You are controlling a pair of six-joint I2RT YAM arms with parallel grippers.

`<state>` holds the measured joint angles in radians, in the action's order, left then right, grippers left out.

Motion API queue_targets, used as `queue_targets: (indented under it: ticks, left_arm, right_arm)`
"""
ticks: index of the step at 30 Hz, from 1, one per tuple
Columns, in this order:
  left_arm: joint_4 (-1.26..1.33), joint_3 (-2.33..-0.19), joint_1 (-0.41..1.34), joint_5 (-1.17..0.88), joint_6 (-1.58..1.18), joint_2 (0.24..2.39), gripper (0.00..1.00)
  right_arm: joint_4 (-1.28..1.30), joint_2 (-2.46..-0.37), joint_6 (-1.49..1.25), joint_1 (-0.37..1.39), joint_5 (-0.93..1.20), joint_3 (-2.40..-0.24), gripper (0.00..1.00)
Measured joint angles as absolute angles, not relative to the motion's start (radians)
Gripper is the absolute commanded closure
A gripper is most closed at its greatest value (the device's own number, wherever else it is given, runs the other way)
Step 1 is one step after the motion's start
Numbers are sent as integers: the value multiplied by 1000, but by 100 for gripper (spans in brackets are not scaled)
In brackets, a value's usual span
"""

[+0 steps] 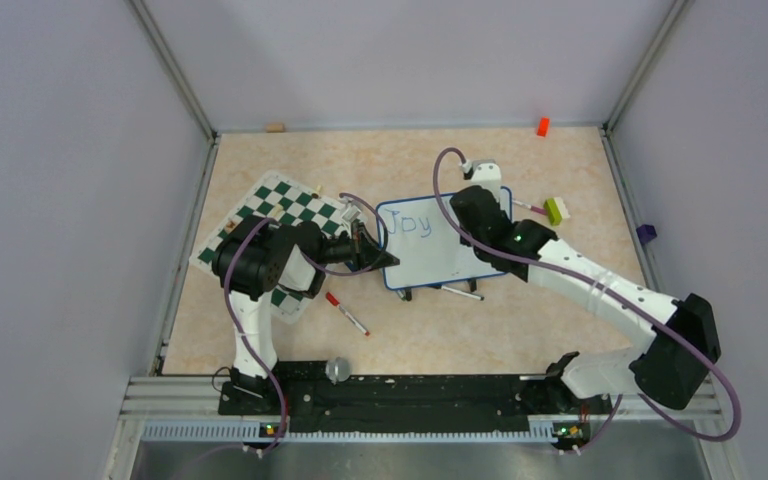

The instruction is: Write a sentence on the whiteboard

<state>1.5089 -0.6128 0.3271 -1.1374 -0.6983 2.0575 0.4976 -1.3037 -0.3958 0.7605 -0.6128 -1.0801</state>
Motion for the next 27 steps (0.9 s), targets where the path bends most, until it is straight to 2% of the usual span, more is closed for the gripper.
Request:
queue_targets:
  ticks: [19,27]
  left_arm:
    - [1519,-612,327,-1145,-688,2057,100]
    - [1519,-612,327,-1148,-685,2057,100]
  right_arm:
    - [574,-1137,-398,756,-522,-1115,100]
    - [520,-1023,-419,757,-485,-974,100]
